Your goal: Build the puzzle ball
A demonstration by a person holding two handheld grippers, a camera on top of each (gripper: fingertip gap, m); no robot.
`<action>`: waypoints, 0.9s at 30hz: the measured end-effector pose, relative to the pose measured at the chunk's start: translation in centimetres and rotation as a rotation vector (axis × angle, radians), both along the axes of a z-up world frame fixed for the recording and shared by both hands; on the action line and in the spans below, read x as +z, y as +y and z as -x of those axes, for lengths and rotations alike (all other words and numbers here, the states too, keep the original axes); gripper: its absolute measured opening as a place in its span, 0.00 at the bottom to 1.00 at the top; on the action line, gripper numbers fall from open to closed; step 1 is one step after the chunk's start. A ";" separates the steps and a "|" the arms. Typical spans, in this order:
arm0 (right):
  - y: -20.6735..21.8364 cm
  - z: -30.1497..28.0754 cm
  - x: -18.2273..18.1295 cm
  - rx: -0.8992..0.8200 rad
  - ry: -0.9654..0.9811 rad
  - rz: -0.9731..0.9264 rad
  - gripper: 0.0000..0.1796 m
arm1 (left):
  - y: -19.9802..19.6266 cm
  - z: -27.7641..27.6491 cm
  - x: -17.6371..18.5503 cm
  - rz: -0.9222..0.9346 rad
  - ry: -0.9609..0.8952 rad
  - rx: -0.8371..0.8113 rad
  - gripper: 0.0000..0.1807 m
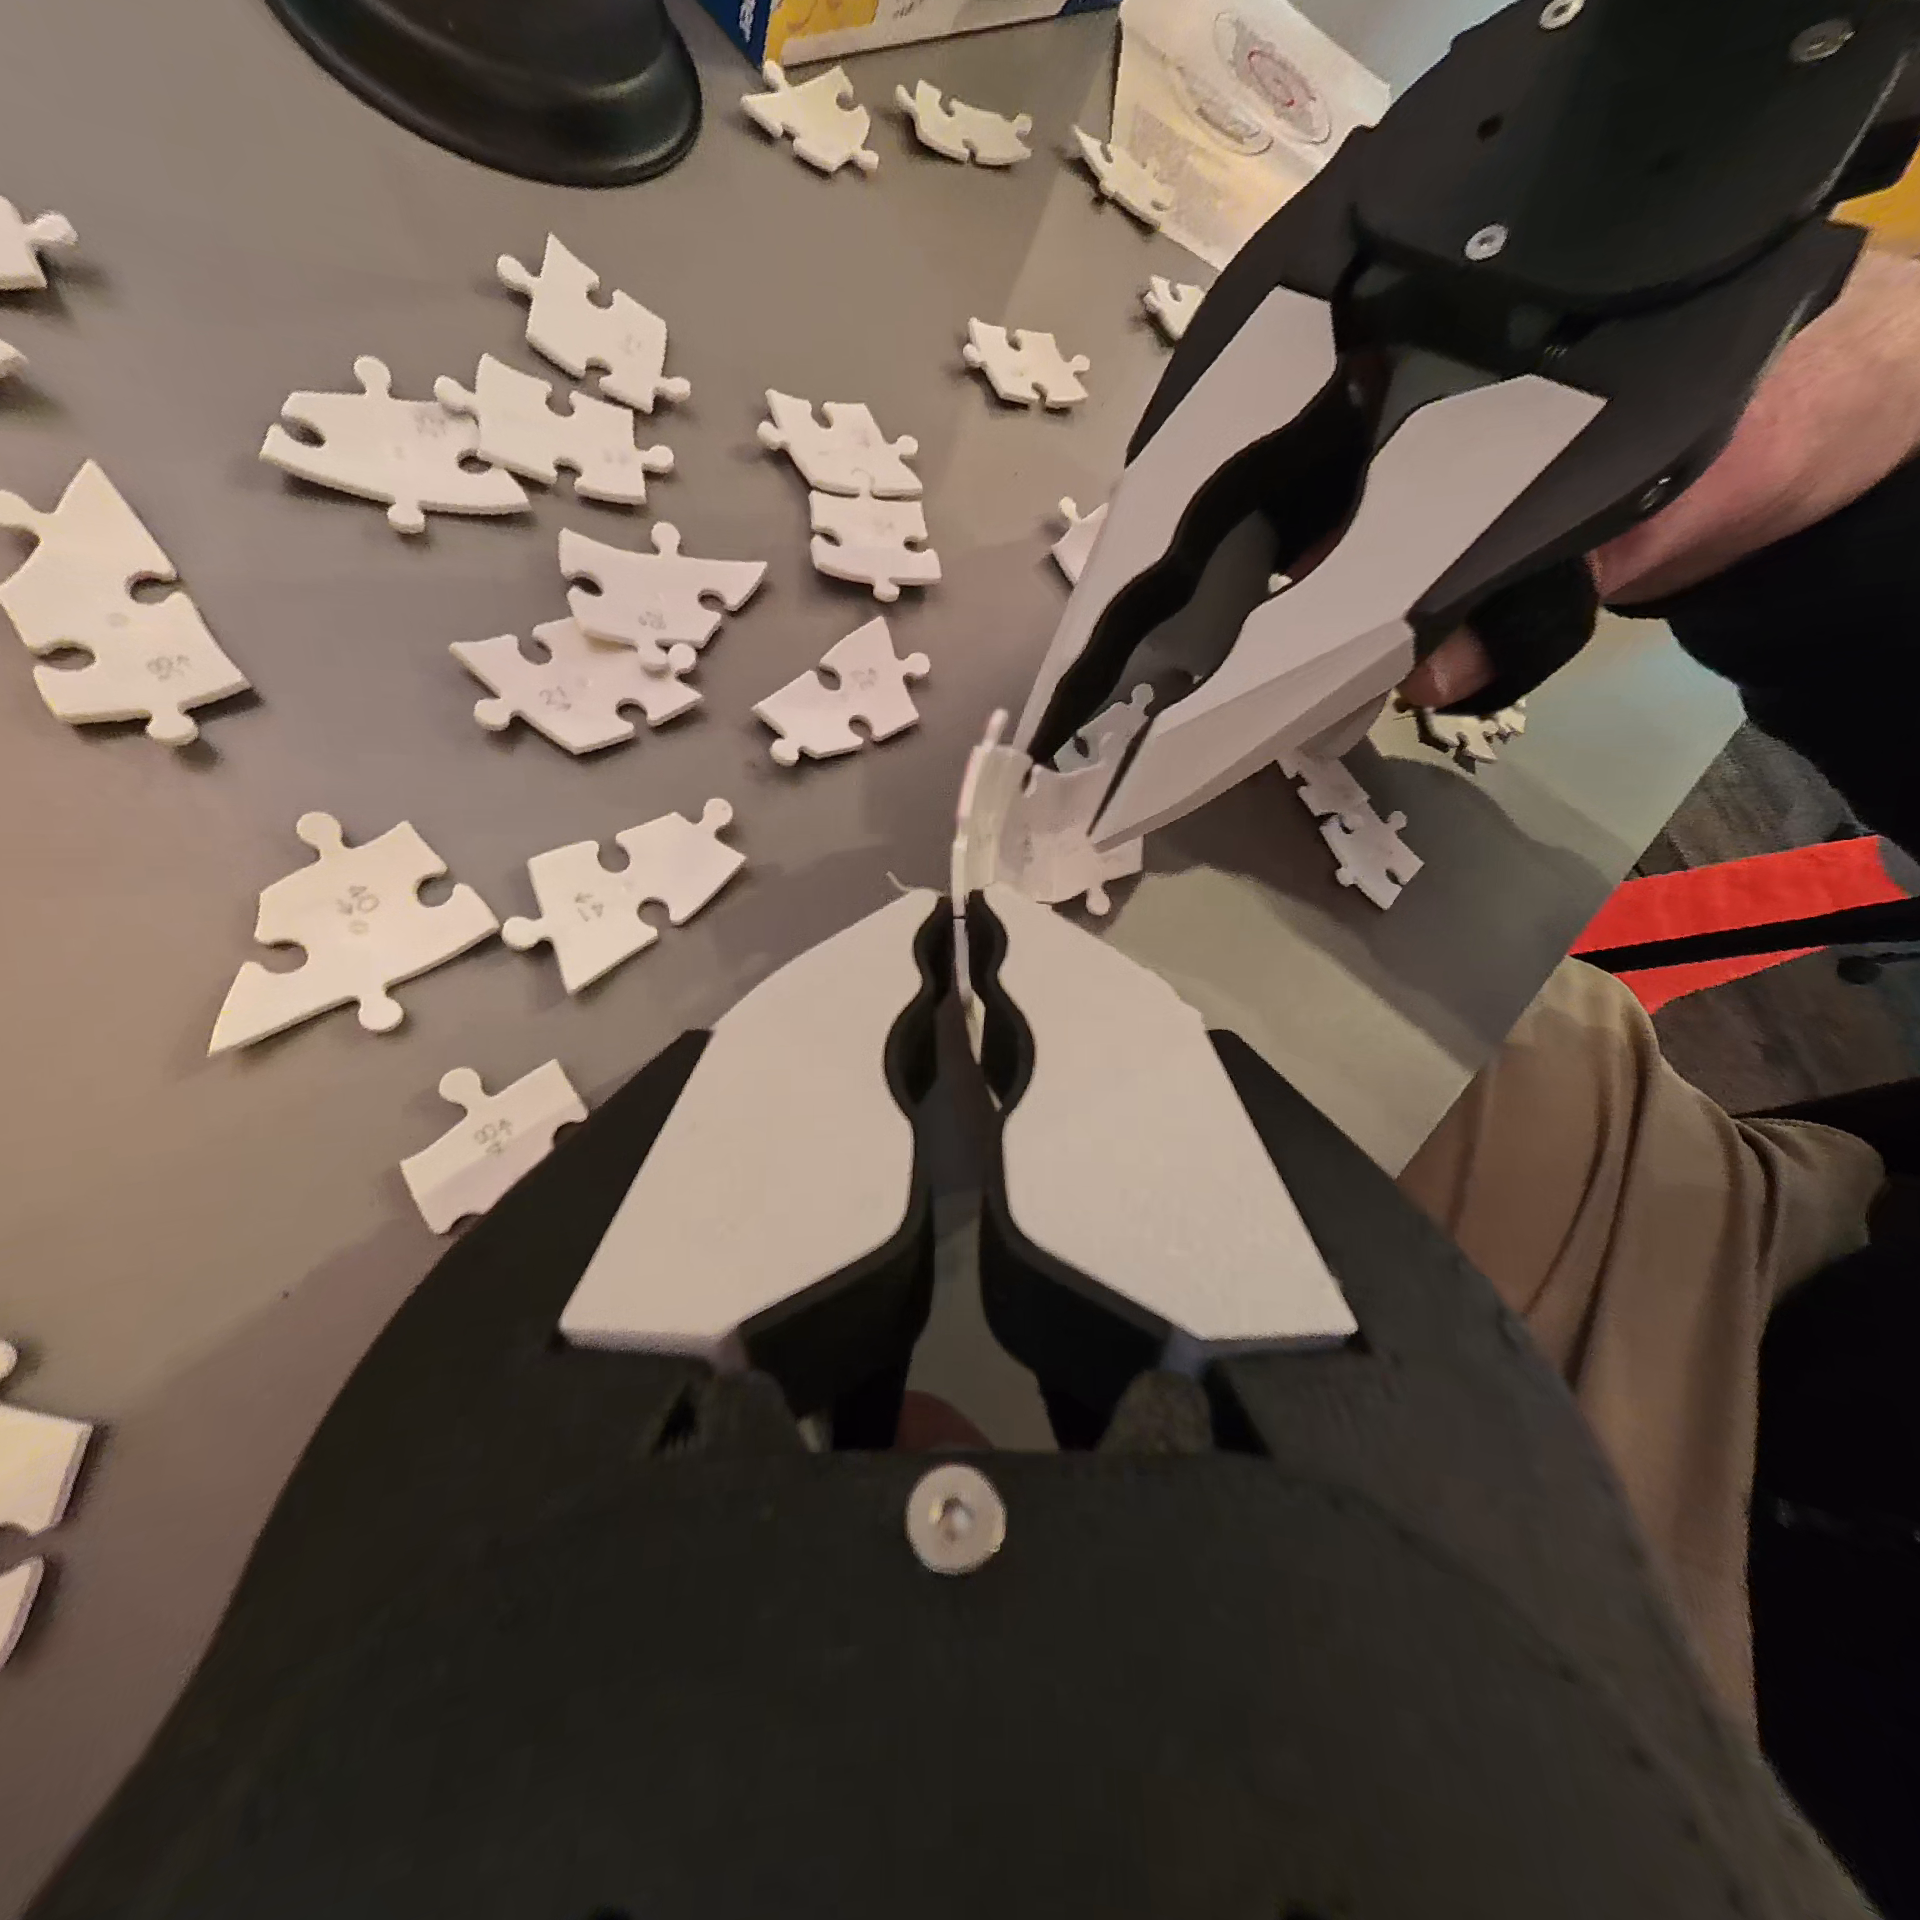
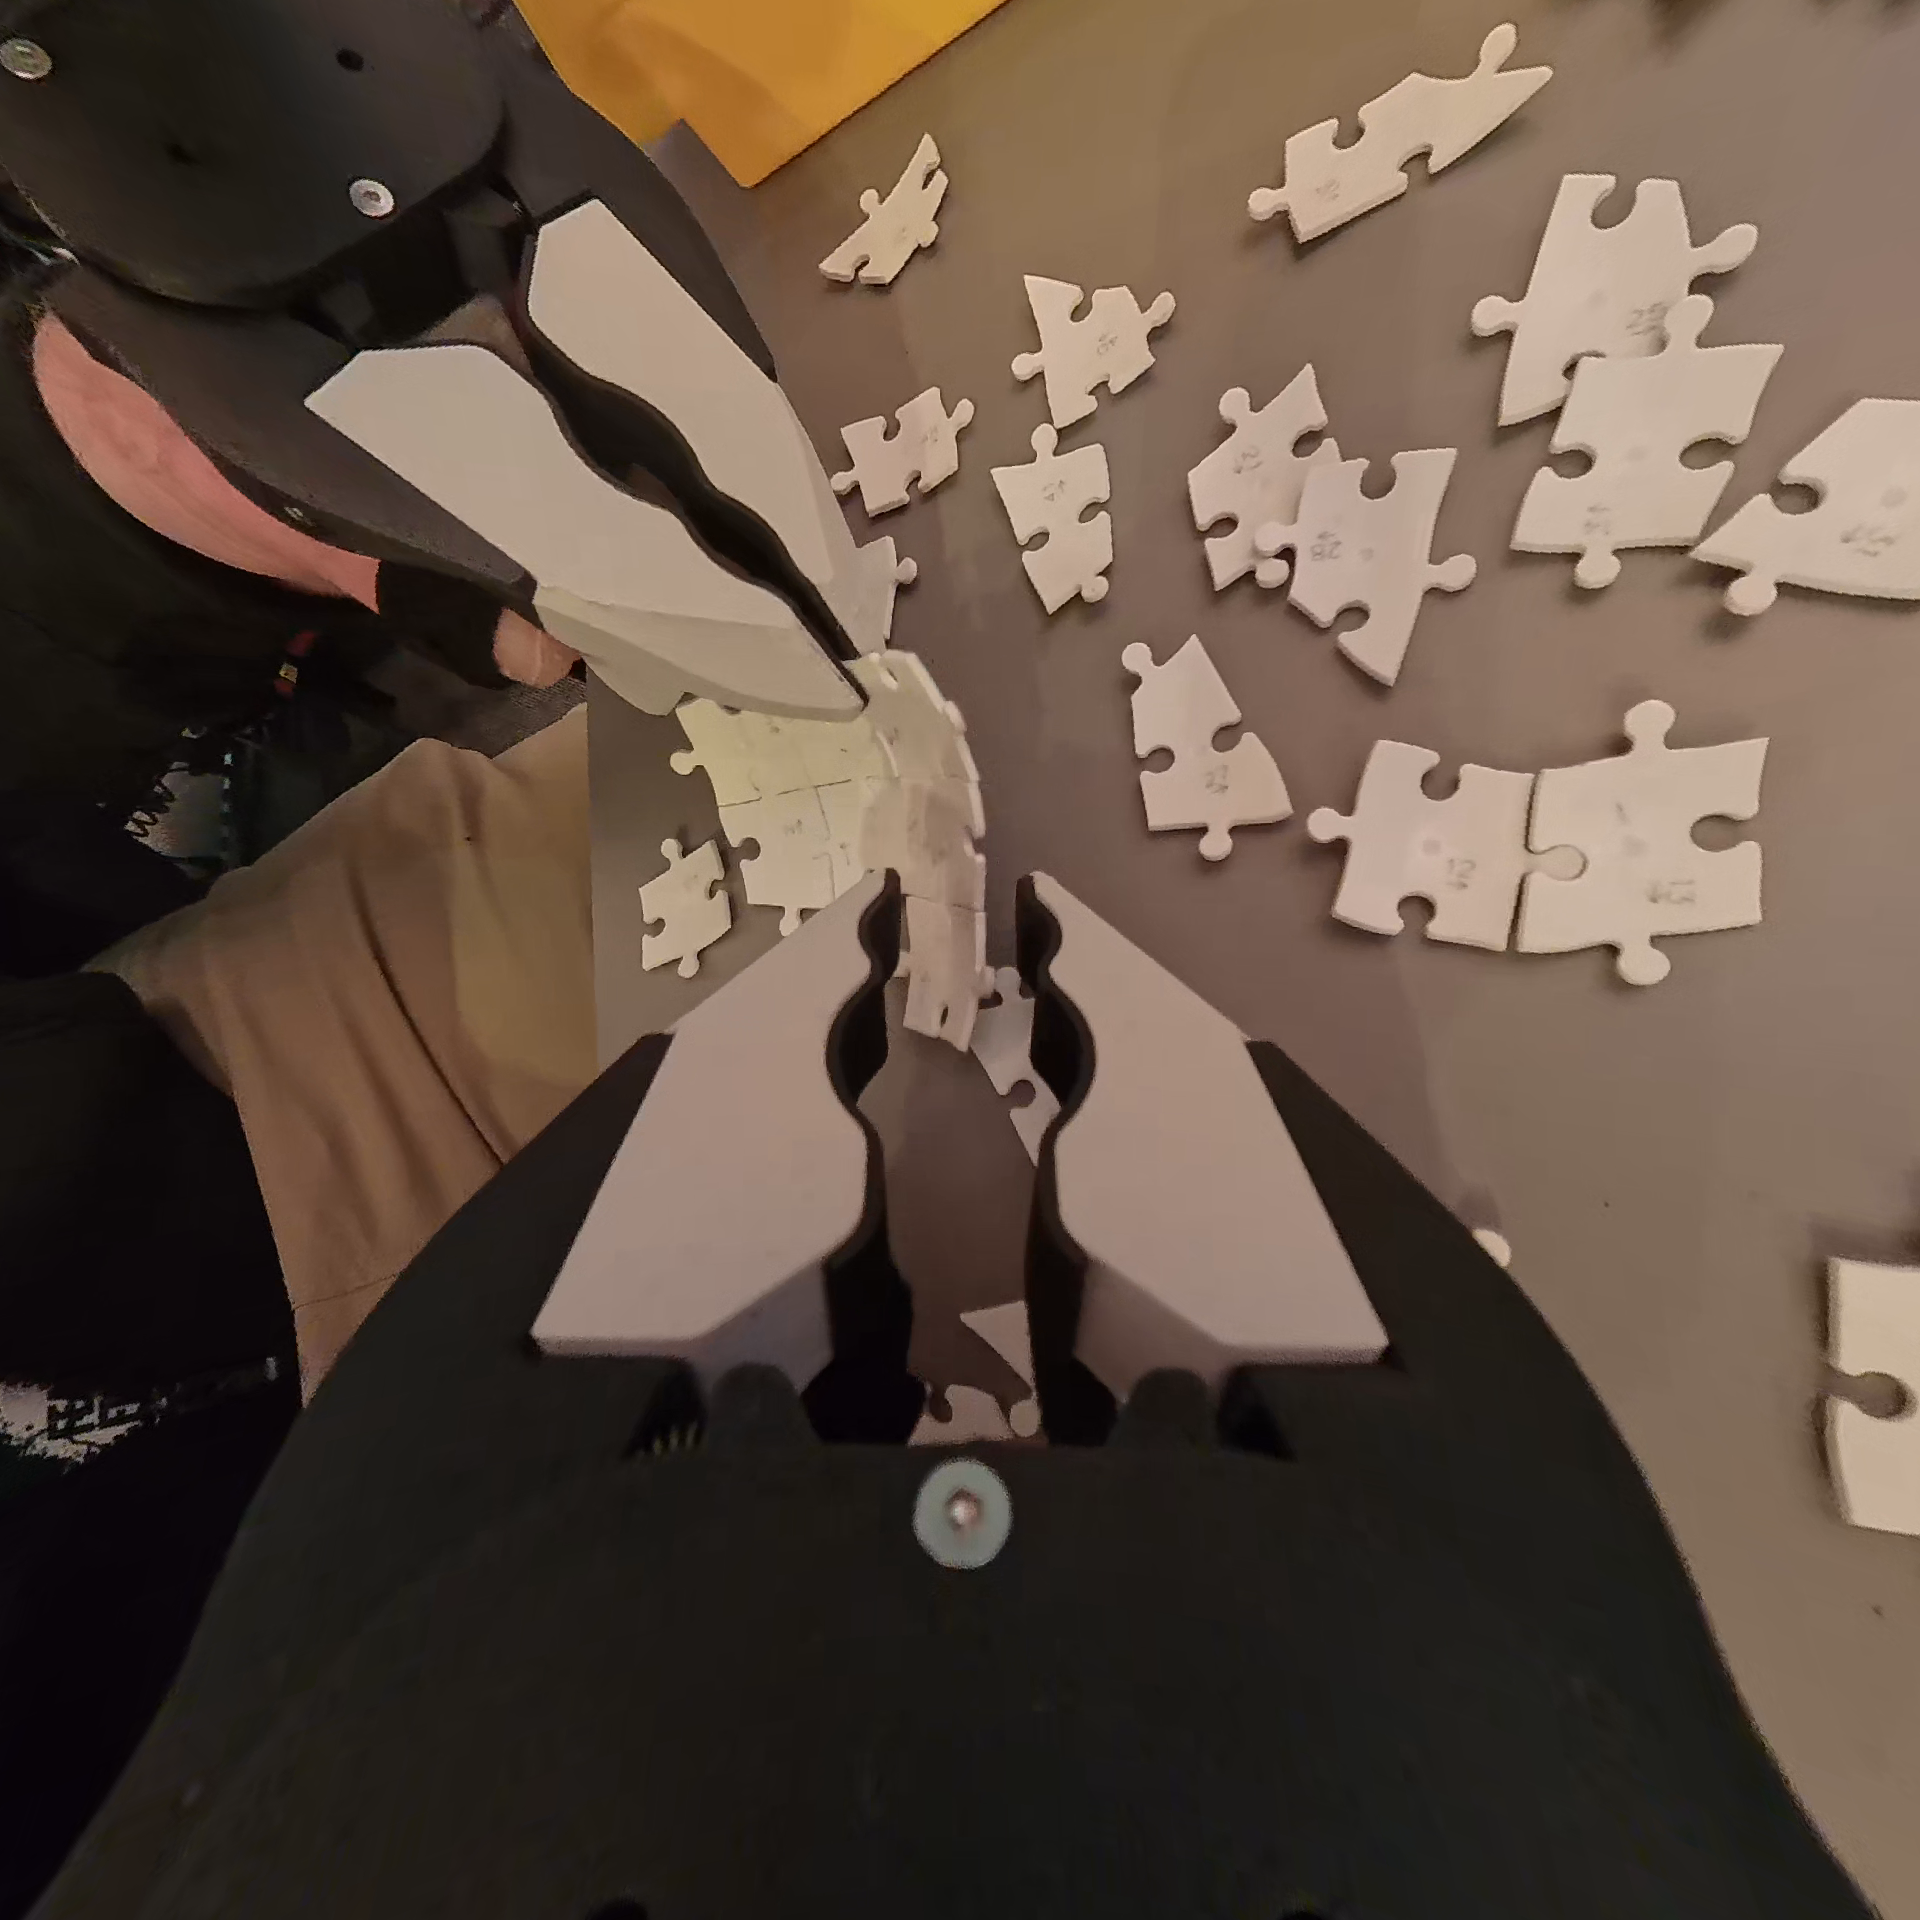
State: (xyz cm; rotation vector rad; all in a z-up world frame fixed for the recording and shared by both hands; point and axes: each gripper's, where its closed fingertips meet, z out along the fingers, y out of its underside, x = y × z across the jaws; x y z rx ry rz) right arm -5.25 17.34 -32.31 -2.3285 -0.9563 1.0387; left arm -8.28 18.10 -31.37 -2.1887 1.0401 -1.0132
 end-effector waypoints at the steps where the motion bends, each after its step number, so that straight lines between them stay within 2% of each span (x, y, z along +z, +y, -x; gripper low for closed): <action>1: 0.0 0.1 -0.1 0.001 -0.003 -0.001 0.11 | 0.0 0.0 0.0 -0.002 -0.002 -0.002 0.01; 19: -0.7 1.3 0.0 0.062 0.068 0.017 0.01 | -0.4 -0.5 0.9 -0.032 -0.080 -0.055 0.02; 23: -0.7 1.4 0.2 0.069 0.063 0.004 0.01 | -0.3 -0.1 0.6 -0.071 -0.023 -0.090 0.10; 27: -0.9 1.4 0.5 0.079 0.061 -0.006 0.00 | -0.6 0.1 1.3 -0.125 -0.006 -0.140 0.13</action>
